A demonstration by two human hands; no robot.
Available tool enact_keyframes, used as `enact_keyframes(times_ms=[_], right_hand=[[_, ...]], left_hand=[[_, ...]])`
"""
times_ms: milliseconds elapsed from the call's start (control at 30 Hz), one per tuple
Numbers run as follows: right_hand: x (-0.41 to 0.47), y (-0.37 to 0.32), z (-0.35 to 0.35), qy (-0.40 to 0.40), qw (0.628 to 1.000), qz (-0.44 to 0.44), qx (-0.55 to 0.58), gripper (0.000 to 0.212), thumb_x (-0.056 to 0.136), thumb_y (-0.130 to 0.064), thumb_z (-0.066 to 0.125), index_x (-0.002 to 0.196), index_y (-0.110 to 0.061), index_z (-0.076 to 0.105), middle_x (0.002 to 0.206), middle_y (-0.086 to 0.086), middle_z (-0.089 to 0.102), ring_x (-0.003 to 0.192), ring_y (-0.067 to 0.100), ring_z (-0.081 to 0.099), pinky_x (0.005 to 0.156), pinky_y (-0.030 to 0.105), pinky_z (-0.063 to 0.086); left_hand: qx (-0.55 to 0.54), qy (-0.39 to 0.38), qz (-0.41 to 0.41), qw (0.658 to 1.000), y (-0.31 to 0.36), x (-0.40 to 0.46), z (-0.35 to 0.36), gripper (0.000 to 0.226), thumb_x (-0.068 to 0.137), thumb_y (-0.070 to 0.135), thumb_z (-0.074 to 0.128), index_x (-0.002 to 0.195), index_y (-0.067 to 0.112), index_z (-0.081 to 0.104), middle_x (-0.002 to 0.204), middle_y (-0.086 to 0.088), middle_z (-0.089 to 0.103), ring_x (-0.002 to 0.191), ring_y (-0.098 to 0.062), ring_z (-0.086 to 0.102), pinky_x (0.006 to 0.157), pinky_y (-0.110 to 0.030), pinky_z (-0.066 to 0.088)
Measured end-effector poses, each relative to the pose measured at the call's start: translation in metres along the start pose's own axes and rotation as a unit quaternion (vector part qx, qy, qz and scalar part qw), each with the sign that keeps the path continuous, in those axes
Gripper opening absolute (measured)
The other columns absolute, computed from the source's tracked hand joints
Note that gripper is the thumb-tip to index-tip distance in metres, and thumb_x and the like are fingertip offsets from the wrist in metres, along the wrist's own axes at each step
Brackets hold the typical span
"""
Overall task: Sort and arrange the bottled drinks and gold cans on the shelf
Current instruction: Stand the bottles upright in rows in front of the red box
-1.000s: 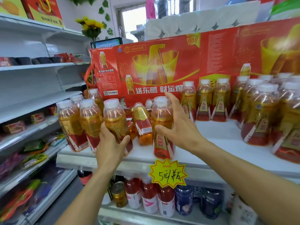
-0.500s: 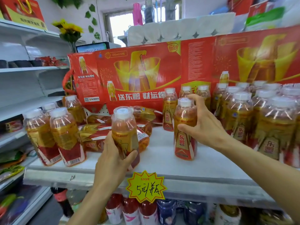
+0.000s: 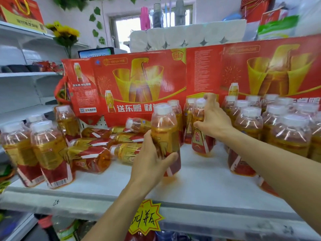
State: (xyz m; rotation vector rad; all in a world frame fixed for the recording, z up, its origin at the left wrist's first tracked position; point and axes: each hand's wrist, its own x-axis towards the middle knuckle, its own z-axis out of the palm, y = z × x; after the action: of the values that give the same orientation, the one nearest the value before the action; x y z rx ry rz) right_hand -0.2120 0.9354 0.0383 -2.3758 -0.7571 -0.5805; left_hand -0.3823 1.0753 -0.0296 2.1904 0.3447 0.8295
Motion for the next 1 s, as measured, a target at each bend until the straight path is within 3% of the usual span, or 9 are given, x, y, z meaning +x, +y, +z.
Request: enact_keyframes(times_ms=[200,400,567,833,933,1000], right_hand=[[0.003,0.014,0.008,-0.022,0.998,0.059,0.007,0.081,0.080,-0.021,0.073,0.135,-0.023,0.014,0.133,0.019,0.041,0.107,0.039,0.055,0.080,0.045,0.050],[0.007,0.013,0.004,-0.056,0.997,0.056,-0.023,0.081,0.084,-0.005,0.063,0.142,-0.020,0.009,0.139,0.024,0.033,0.109,0.043,0.054,0.080,0.043,0.047],[0.003,0.015,0.002,-0.066,0.997,0.041,-0.027,0.085,0.084,-0.006,0.063,0.144,-0.021,0.005,0.139,0.024,0.033,0.110,0.043,0.053,0.087,0.047,0.050],[-0.015,0.003,-0.006,-0.095,0.994,0.055,-0.021,0.088,0.093,-0.013,0.055,0.152,-0.018,-0.011,0.146,0.025,0.023,0.132,0.042,0.028,0.105,0.048,0.033],[-0.029,-0.011,-0.004,-0.026,0.999,0.018,-0.021,0.082,0.093,-0.020,0.055,0.153,-0.013,-0.001,0.153,0.018,0.015,0.140,0.036,0.013,0.112,0.047,0.024],[-0.038,-0.024,0.002,0.065,0.995,-0.071,-0.025,0.075,0.089,-0.019,0.059,0.151,-0.008,0.016,0.152,0.015,0.022,0.140,0.031,0.014,0.117,0.044,0.018]], left_hand=[[-0.029,-0.034,-0.015,0.999,0.008,0.042,0.036,0.065,0.071,0.047,0.079,0.116,0.042,0.031,0.114,0.014,0.060,0.106,-0.013,0.060,0.090,-0.044,0.054],[-0.027,-0.049,-0.032,0.998,0.009,0.072,0.060,0.070,0.077,0.039,0.080,0.124,0.034,0.029,0.123,0.008,0.056,0.114,-0.018,0.058,0.096,-0.043,0.052],[0.015,-0.069,-0.031,0.997,0.006,0.083,0.074,0.075,0.077,0.039,0.079,0.129,0.032,0.025,0.133,0.005,0.051,0.120,-0.022,0.055,0.098,-0.046,0.050],[0.076,-0.086,-0.017,0.993,0.009,0.073,0.069,0.081,0.084,0.035,0.072,0.144,0.020,0.020,0.141,-0.005,0.047,0.124,-0.031,0.053,0.101,-0.049,0.047],[0.073,-0.039,0.059,0.995,0.010,0.051,0.041,0.070,0.088,0.032,0.068,0.144,0.025,0.028,0.140,0.005,0.048,0.127,-0.016,0.048,0.104,-0.036,0.043],[0.071,0.005,0.098,0.993,0.000,0.033,0.016,0.062,0.089,0.028,0.066,0.143,0.024,0.035,0.136,0.007,0.048,0.127,-0.011,0.045,0.105,-0.031,0.040]])
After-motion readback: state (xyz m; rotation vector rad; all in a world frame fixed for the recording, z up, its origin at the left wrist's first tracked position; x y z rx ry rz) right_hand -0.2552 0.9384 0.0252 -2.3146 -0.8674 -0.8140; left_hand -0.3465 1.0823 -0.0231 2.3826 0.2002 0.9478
